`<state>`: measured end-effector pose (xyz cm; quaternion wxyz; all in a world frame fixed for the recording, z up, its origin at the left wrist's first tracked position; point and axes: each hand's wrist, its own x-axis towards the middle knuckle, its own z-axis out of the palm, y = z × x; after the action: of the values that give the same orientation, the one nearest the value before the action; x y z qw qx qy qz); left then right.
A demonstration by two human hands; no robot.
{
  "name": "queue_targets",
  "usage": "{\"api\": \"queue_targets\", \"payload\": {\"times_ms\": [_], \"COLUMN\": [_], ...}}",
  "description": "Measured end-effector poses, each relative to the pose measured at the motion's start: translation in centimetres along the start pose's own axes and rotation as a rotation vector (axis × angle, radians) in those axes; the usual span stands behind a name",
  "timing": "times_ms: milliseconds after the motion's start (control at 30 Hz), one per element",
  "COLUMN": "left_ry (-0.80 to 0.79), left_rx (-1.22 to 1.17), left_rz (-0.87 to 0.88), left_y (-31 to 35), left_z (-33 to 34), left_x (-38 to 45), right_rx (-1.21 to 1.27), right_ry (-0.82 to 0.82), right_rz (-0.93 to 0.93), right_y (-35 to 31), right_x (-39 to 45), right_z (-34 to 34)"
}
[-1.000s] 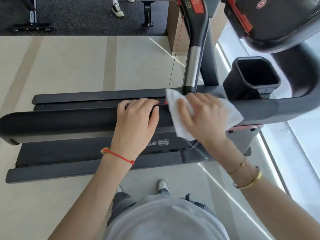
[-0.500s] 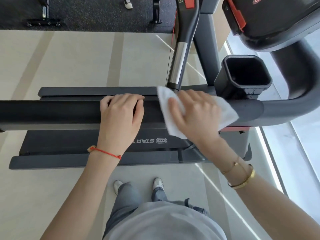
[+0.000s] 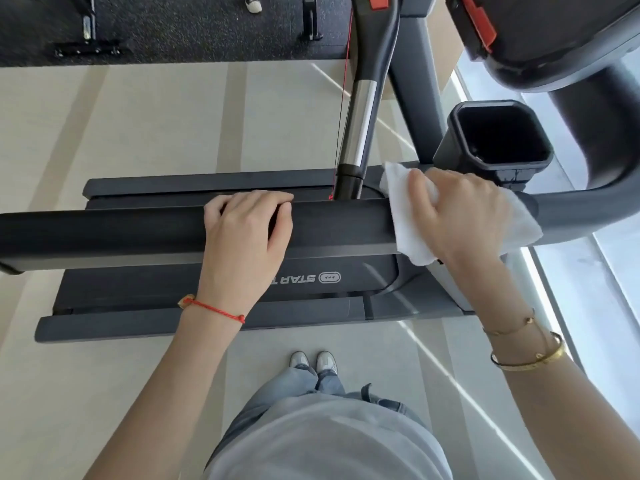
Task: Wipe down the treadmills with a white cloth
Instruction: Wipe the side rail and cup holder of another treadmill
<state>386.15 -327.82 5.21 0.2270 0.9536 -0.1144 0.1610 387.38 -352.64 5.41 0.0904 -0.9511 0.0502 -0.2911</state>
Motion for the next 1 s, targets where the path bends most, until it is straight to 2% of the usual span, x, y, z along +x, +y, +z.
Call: {"api": "queue_targets", "payload": {"times_ms": [100, 233, 400, 467, 567, 667, 767, 833, 1000], "left_ry": [-0.036, -0.055, -0.050, -0.055, -0.061, -0.066, -0.062, -0.059, -0.084], "left_rx": [-0.008, -0.047, -0.078, -0.090, -0.092, -0.091, -0.091, -0.097, -0.136], "left_rz": [0.022, 0.047, 0.051, 0.039, 0.039, 0.043, 0.059, 0.068, 0.105], "left_y": [-0.1, -0.8, -0.8, -0.8, -0.9, -0.9, -0.9, -0.8, 0.2], "left_z": [-0.4, -1.0, -1.2, -1.2, -1.2, -1.3, -1.3, -1.2, -0.6], "left_x": [0.0, 0.1, 0.0, 0.0, -0.1, -0.1, -0.2, -0.1, 0.4], "right_rx": [0.030, 0.148, 0.182, 0.156, 0.079, -0.022, 0.060, 0.100, 0.180], "right_ry": [-0.015, 0.116, 0.101, 0.106, 0.138, 0.093, -0.007, 0.029, 0.069], "right_rz": [-0.079, -0.205, -0.411, -0.372, -0.185, -0.044, -0.129, -0.185, -0.338], "right_y": [-3.8, -8.9, -5.9, -3.0, 0.1, -1.5, -5.8, -7.1, -4.9], "right_x": [-0.6, -2.9, -2.7, -2.5, -1.5, -0.6, -1.2, -1.9, -2.4], "right_z": [0.7, 2.2, 1.9, 1.2, -0.1, -0.3, 0.9, 1.5, 1.3]}}
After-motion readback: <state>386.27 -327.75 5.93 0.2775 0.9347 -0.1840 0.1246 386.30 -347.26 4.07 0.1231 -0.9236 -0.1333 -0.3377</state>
